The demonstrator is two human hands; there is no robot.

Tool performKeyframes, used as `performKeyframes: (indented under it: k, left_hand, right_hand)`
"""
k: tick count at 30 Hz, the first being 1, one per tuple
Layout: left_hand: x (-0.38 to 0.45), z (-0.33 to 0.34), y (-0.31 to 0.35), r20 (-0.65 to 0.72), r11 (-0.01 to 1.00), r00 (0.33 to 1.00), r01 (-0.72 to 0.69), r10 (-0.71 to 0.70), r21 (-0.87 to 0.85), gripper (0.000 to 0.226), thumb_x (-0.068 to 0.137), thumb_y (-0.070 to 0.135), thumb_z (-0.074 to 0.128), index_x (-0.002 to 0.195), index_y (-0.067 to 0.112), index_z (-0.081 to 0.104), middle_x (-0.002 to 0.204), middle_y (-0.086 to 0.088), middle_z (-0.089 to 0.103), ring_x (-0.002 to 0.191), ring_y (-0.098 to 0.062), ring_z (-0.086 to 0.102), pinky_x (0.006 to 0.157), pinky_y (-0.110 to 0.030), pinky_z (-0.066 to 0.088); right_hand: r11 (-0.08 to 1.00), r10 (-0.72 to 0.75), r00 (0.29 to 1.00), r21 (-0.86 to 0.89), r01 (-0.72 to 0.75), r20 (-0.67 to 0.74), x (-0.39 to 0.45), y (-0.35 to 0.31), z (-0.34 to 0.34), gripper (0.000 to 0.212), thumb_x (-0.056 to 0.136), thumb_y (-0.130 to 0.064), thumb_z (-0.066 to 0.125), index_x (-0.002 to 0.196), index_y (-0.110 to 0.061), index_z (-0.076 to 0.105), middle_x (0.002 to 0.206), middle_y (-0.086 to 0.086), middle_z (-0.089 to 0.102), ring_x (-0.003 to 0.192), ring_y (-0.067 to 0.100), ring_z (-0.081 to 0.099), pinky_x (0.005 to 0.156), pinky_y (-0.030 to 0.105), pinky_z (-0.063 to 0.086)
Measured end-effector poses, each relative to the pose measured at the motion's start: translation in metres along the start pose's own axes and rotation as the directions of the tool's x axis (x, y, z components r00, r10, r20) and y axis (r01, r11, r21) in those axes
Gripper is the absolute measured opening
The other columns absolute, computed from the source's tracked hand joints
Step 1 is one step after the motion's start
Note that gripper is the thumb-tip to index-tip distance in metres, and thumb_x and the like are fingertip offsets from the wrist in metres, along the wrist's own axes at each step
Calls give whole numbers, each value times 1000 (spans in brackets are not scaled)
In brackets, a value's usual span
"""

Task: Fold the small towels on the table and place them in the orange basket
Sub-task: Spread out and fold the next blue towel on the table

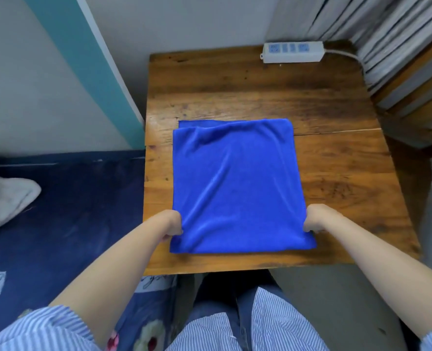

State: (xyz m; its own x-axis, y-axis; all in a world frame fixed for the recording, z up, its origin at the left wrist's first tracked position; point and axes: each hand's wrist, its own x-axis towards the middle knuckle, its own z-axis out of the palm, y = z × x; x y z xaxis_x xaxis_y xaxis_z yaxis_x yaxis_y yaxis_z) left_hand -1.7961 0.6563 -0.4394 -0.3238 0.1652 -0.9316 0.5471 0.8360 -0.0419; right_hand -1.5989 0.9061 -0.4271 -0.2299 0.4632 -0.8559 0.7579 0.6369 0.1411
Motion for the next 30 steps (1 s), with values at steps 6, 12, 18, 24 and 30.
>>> performKeyframes:
  k: [6, 12, 18, 24, 30]
  left_hand:
    - [14, -54, 16, -339, 995, 938, -90, 73, -37, 22, 98, 22, 37, 103, 8, 53, 96, -6, 49, 84, -23, 46, 67, -30, 39]
    - [30, -115, 42, -587, 991, 810, -77, -3, -113, 31, 97, 17, 36, 123, 4, 48, 118, -14, 51, 108, -32, 51, 79, -37, 44]
    - [49, -154, 58, -585, 872, 752, -26, -305, -488, 40, 100, 24, 32, 132, 2, 39, 133, -23, 43, 124, -38, 40, 98, -41, 37]
    - [79, -170, 50, -411, 610, 769, -33, -491, -792, 48, 99, 29, 37, 138, 1, 31, 137, -22, 44, 126, -37, 43, 101, -40, 37]
    - [84, -176, 43, -420, 380, 782, -253, -462, -890, 37, 89, 10, 54, 126, 8, 50, 109, -10, 57, 88, -21, 53, 74, -29, 42]
  right_hand:
    - [972, 2, 912, 214, 94, -410, 27, -18, -66, 14, 86, -12, 46, 75, -9, 54, 102, 16, 63, 87, 31, 56, 65, 30, 40]
    - [925, -120, 787, 220, 311, -605, 78, -37, -130, 34, 93, -14, 43, 124, -4, 53, 126, 19, 54, 119, 36, 47, 96, 38, 41]
    - [829, -6, 810, 450, 332, -587, 115, -45, -160, 40, 96, -18, 42, 133, -4, 44, 132, 22, 50, 123, 36, 45, 99, 35, 37]
    - [687, 79, 862, 654, 316, -500, 139, -50, -174, 41, 87, -9, 56, 127, -1, 50, 116, 18, 61, 113, 31, 53, 97, 33, 40]
    - [382, -138, 949, 869, 315, -284, 107, -35, -172, 23, 84, 9, 52, 104, 1, 61, 63, 3, 46, 50, 8, 49, 39, 8, 41]
